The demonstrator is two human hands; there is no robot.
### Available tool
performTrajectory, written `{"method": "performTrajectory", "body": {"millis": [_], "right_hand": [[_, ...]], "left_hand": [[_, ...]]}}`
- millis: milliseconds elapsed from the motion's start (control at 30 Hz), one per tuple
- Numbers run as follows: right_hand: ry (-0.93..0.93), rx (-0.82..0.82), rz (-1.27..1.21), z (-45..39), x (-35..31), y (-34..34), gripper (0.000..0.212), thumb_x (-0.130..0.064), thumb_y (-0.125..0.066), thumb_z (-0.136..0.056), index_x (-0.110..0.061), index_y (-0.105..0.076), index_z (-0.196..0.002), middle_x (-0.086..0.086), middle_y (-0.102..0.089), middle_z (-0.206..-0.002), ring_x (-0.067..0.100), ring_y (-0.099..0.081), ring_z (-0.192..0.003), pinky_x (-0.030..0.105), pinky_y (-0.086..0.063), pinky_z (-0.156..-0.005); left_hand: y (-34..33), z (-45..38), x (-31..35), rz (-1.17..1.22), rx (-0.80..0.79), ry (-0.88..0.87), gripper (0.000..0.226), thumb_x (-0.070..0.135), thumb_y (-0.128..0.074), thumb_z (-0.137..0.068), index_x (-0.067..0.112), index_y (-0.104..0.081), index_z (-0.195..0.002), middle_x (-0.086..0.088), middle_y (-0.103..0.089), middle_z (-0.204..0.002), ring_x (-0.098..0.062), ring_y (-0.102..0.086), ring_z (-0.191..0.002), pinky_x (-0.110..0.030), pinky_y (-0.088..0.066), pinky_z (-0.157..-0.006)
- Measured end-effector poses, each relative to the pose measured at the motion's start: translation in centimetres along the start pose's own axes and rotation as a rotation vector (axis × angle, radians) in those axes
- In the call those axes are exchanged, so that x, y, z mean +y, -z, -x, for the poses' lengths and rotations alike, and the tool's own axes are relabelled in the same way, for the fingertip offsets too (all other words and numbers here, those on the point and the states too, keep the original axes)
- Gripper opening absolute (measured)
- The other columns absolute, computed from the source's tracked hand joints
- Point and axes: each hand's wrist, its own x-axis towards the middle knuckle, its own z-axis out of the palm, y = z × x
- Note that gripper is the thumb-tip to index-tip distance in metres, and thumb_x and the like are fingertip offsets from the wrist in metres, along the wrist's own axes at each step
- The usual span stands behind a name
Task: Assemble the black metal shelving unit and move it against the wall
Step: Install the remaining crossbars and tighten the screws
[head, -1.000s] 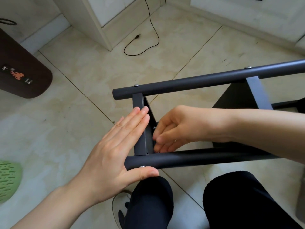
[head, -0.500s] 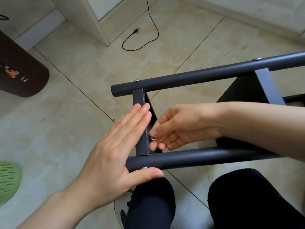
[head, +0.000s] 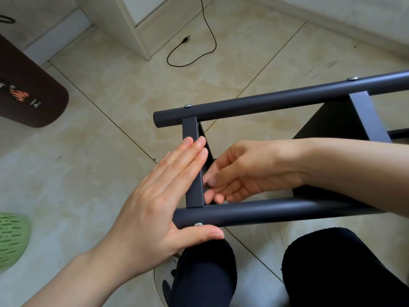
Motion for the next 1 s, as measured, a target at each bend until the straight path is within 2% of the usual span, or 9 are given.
{"method": "performTrajectory", "body": {"millis": [133, 200, 333, 500, 733, 1000], "right_hand": [[0.014, 0.028, 0.097, -0.1, 0.1, -0.2, 0.010, -0.015, -0.061, -0.097, -0.012, -0.067, -0.090, 0.006, -0.070, -0.087, 0.012, -0.064, -0.074, 0.022, -0.055, -0.064], [0.013, 0.034, 0.129, -0.1, 0.1, -0.3, 0.011, -0.013, -0.064, -0.094, -0.011, -0.068, -0.084, 0.003, -0.064, -0.079, 0.010, -0.061, -0.068, 0.020, -0.054, -0.062], [0.008, 0.010, 0.075, -0.4, 0.0, -0.8, 0.015, -0.003, -0.060, -0.094, -0.005, -0.068, -0.082, 0.009, -0.066, -0.077, 0.010, -0.064, -0.061, 0.017, -0.054, -0.058], [-0.001, -0.007, 0.078, -0.8, -0.1, -1.3, 0.009, 0.000, -0.059, -0.094, -0.003, -0.064, -0.088, 0.012, -0.066, -0.082, 0.013, -0.064, -0.064, 0.020, -0.057, -0.062], [0.001, -0.029, 0.100, -0.8, 0.0, -1.2, 0.019, -0.003, -0.058, -0.095, -0.008, -0.065, -0.078, 0.005, -0.067, -0.073, 0.009, -0.062, -0.059, 0.017, -0.053, -0.057], [-0.071, -0.072, 0.122, -1.5, 0.2, -1.1, 0.016, -0.013, -0.056, -0.099, -0.013, -0.066, -0.087, 0.003, -0.064, -0.081, 0.014, -0.060, -0.072, 0.024, -0.054, -0.069]], "left_hand": [[0.0, 0.0, 0.0, 0.006, 0.000, -0.001, 0.098, 0.069, -0.057, -0.083, 0.006, -0.031, -0.154, -0.001, -0.026, -0.164, -0.014, -0.017, -0.154, -0.035, -0.021, -0.122], [0.0, 0.0, 0.0, 0.007, -0.001, 0.000, 0.098, 0.069, -0.058, -0.082, 0.006, -0.032, -0.153, -0.001, -0.026, -0.164, -0.014, -0.017, -0.154, -0.034, -0.020, -0.122], [0.0, -0.1, 0.0, 0.013, -0.004, 0.003, 0.099, 0.067, -0.060, -0.080, 0.005, -0.033, -0.153, -0.002, -0.027, -0.164, -0.014, -0.017, -0.154, -0.038, -0.023, -0.121], [0.1, -0.1, 0.0, 0.020, -0.007, 0.007, 0.100, 0.067, -0.062, -0.079, 0.006, -0.034, -0.153, -0.002, -0.027, -0.164, -0.014, -0.017, -0.154, -0.039, -0.024, -0.120], [0.1, -0.1, 0.1, 0.027, -0.007, 0.007, 0.100, 0.067, -0.062, -0.078, 0.005, -0.034, -0.152, -0.002, -0.028, -0.163, -0.015, -0.018, -0.154, -0.037, -0.023, -0.121], [0.0, -0.1, 0.0, 0.030, -0.008, 0.008, 0.101, 0.068, -0.062, -0.078, 0.007, -0.034, -0.153, -0.002, -0.028, -0.164, -0.016, -0.019, -0.154, -0.036, -0.024, -0.121]]}}
